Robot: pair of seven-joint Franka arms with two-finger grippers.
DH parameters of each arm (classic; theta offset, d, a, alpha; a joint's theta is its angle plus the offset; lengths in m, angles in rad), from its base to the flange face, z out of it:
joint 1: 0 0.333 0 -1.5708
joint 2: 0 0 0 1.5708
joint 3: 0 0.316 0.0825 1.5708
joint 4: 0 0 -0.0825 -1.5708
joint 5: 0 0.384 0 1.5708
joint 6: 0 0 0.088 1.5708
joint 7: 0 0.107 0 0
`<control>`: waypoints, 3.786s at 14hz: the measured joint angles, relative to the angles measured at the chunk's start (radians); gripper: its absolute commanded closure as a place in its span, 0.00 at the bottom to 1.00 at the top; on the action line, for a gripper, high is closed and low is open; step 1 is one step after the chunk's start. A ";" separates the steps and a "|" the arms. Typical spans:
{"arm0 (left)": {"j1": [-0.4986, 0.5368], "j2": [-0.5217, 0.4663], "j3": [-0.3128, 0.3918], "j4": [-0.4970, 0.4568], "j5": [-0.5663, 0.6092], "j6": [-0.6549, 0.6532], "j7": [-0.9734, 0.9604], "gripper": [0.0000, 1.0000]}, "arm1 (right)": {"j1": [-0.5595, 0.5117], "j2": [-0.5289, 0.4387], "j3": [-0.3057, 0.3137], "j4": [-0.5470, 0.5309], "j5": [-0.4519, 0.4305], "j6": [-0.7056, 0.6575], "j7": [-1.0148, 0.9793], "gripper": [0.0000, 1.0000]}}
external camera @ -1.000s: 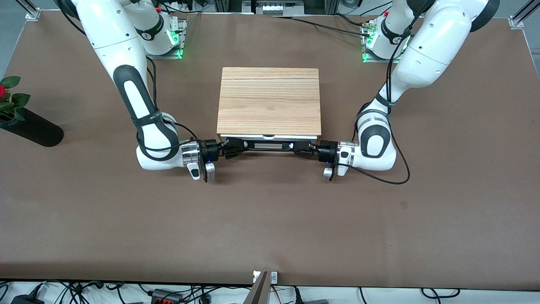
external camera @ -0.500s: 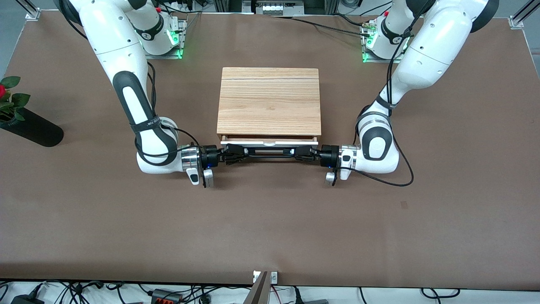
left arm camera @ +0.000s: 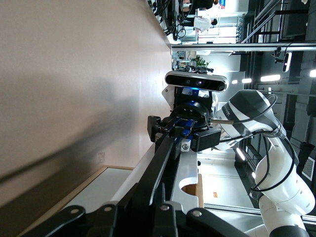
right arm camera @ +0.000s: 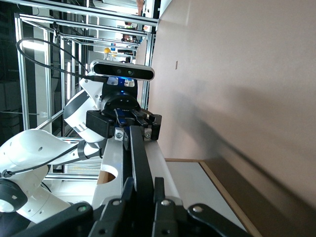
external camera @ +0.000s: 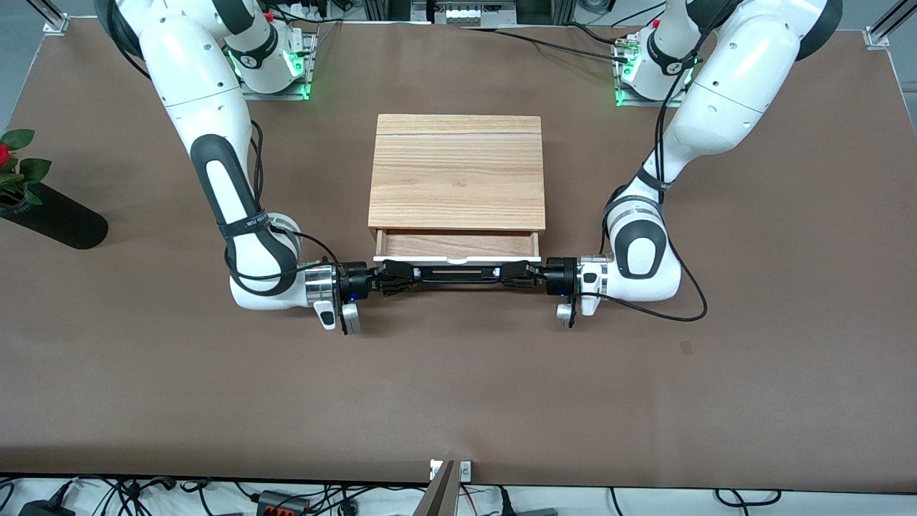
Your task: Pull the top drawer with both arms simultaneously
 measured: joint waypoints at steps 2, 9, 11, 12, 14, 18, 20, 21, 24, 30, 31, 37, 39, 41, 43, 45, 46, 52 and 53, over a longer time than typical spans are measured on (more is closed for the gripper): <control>0.000 0.006 0.001 0.011 0.000 0.002 0.000 0.86 | -0.003 0.013 0.001 0.020 0.000 -0.002 0.003 0.85; -0.002 0.014 0.003 0.029 0.000 0.017 0.001 0.86 | -0.005 0.029 0.001 0.049 0.000 0.007 0.005 0.04; -0.003 0.014 0.004 0.030 0.000 0.017 0.001 0.86 | -0.009 0.034 -0.002 0.050 0.000 0.020 0.004 0.00; -0.003 0.014 0.004 0.030 0.000 0.017 0.001 0.83 | -0.013 0.035 -0.005 0.052 0.000 0.031 0.004 0.00; -0.002 0.014 0.010 0.030 0.000 0.016 0.001 0.30 | -0.024 0.037 -0.010 0.055 0.000 0.038 0.004 0.00; 0.005 0.014 0.025 0.043 0.000 0.016 0.001 0.00 | -0.026 0.037 -0.011 0.057 0.000 0.040 0.004 0.00; 0.007 0.014 0.025 0.059 0.000 0.016 0.000 0.00 | -0.026 0.037 -0.011 0.058 0.000 0.040 0.009 0.00; 0.007 0.014 0.025 0.066 0.000 0.016 0.000 0.00 | -0.026 0.036 -0.011 0.061 0.000 0.040 0.022 0.00; 0.008 0.013 0.028 0.114 0.085 0.016 -0.025 0.00 | -0.026 0.026 -0.011 0.082 -0.066 0.040 0.113 0.00; 0.018 0.009 0.036 0.213 0.316 0.015 -0.188 0.00 | -0.037 -0.086 -0.060 0.100 -0.513 0.017 0.355 0.00; 0.018 0.008 0.043 0.226 0.360 0.015 -0.196 0.00 | -0.038 -0.115 -0.070 0.101 -0.607 -0.004 0.406 0.00; 0.057 -0.034 0.060 0.318 0.705 -0.103 -0.363 0.00 | -0.041 -0.300 -0.127 0.105 -1.158 -0.174 0.575 0.00; 0.063 -0.070 0.060 0.322 0.820 -0.144 -0.412 0.00 | -0.043 -0.351 -0.164 0.107 -1.309 -0.233 0.575 0.00; 0.065 -0.112 0.061 0.322 0.904 -0.212 -0.464 0.00 | -0.043 -0.411 -0.179 0.109 -1.467 -0.282 0.575 0.00; 0.069 -0.155 0.061 0.323 0.999 -0.276 -0.532 0.00 | -0.040 -0.475 -0.179 0.111 -1.566 -0.336 0.575 0.00; 0.071 -0.201 0.062 0.323 1.050 -0.341 -0.605 0.00 | -0.043 -0.520 -0.187 0.142 -1.602 -0.392 0.575 0.00; 0.071 -0.221 0.062 0.323 1.065 -0.368 -0.632 0.00 | -0.046 -0.533 -0.199 0.181 -1.617 -0.421 0.575 0.00; 0.090 -0.283 0.070 0.323 1.230 -0.460 -0.687 0.00 | -0.062 -0.539 -0.273 0.334 -1.635 -0.437 0.575 0.00; 0.104 -0.291 0.071 0.323 1.249 -0.476 -0.698 0.00 | -0.061 -0.535 -0.273 0.334 -1.634 -0.436 0.575 0.00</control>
